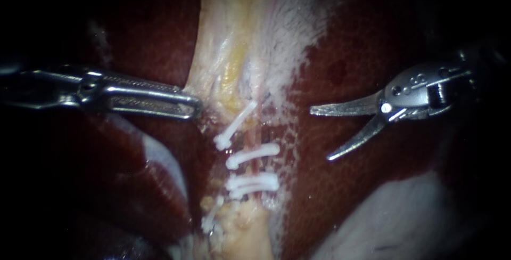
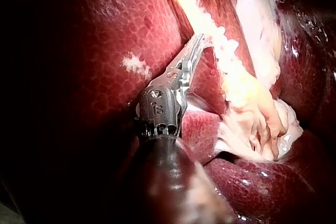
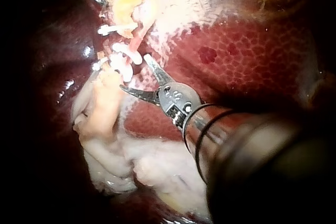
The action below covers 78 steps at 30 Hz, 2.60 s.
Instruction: Go to the cutting position right tube
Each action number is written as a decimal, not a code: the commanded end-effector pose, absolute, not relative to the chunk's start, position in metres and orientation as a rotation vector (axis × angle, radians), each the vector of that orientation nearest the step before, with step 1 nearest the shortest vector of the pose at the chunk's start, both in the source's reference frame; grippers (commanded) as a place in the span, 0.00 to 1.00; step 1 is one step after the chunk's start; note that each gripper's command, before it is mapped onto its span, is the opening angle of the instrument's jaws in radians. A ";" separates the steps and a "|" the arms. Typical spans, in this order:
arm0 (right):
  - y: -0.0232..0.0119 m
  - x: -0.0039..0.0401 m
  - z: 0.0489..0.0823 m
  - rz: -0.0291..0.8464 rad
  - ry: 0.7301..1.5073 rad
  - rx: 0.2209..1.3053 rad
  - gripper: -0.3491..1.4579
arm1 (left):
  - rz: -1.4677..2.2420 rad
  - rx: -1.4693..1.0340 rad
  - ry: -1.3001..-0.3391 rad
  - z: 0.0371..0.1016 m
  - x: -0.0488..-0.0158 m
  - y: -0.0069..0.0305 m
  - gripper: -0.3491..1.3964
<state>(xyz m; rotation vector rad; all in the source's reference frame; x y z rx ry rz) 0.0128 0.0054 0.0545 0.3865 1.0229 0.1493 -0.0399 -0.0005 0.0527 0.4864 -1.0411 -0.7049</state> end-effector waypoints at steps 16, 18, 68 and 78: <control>0.0036 0.0129 0.0557 0.245 0.965 0.560 0.85 | -0.714 0.496 -1.040 0.0506 -0.0384 0.0017 0.00; 0.0030 0.0131 0.0562 0.252 0.950 0.579 0.84 | -0.722 0.490 -1.038 0.0501 -0.0380 0.0022 0.00; -0.0017 0.0200 0.0642 0.335 0.814 0.808 0.43 | -0.721 0.456 -1.051 0.0443 -0.0370 0.0036 0.00; -0.0020 0.0217 0.0644 0.317 0.798 0.844 0.38 | -0.722 0.455 -1.051 0.0441 -0.0371 0.0036 0.00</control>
